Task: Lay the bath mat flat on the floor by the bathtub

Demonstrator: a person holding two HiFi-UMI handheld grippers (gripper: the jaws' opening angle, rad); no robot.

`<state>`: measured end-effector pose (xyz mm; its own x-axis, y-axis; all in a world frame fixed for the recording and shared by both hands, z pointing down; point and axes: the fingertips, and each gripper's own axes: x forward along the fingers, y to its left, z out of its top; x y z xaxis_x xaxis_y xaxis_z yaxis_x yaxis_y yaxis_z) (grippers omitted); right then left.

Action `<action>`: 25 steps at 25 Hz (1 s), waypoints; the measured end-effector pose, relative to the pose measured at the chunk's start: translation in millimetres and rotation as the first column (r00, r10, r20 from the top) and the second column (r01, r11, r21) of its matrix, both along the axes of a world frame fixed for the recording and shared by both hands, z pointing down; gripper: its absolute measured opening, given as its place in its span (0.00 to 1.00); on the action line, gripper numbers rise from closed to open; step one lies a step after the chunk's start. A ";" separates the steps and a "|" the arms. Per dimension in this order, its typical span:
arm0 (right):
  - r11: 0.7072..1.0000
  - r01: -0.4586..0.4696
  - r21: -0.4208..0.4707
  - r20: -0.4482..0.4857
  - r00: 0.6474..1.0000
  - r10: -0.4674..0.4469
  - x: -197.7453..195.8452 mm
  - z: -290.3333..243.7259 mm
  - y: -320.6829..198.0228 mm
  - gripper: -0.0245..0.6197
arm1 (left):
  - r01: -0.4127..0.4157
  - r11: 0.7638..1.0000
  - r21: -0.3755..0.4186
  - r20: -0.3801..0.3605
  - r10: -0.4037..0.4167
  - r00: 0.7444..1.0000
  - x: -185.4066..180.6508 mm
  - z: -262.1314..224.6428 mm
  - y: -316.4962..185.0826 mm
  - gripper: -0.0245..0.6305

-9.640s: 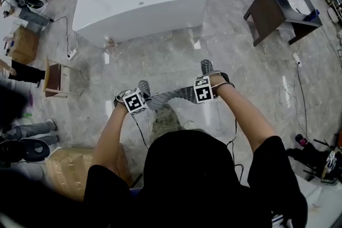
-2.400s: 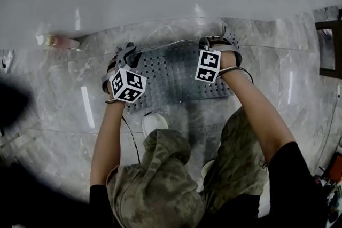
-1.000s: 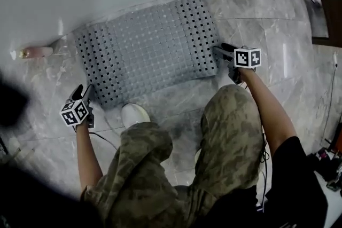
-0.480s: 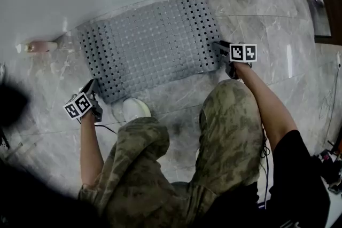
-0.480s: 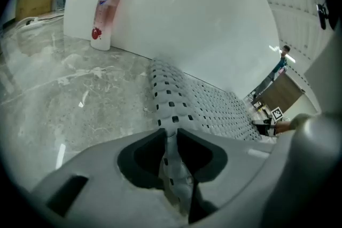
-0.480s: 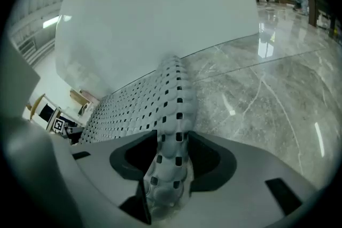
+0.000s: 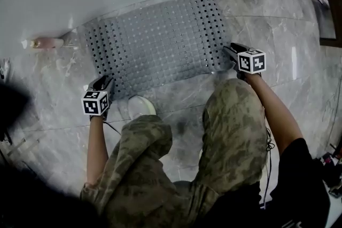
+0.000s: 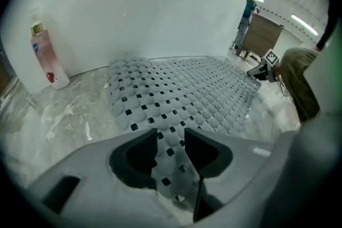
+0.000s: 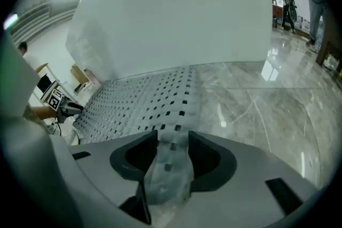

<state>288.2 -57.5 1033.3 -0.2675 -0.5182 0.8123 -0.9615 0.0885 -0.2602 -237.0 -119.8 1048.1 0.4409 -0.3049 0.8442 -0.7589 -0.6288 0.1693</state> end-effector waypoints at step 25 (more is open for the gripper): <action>0.993 0.051 -0.110 -0.100 0.993 -0.062 9.9 41.5 12.6 0.28 | 0.395 0.868 -0.300 -0.364 -0.487 0.794 -28.7 14.8 13.7 0.38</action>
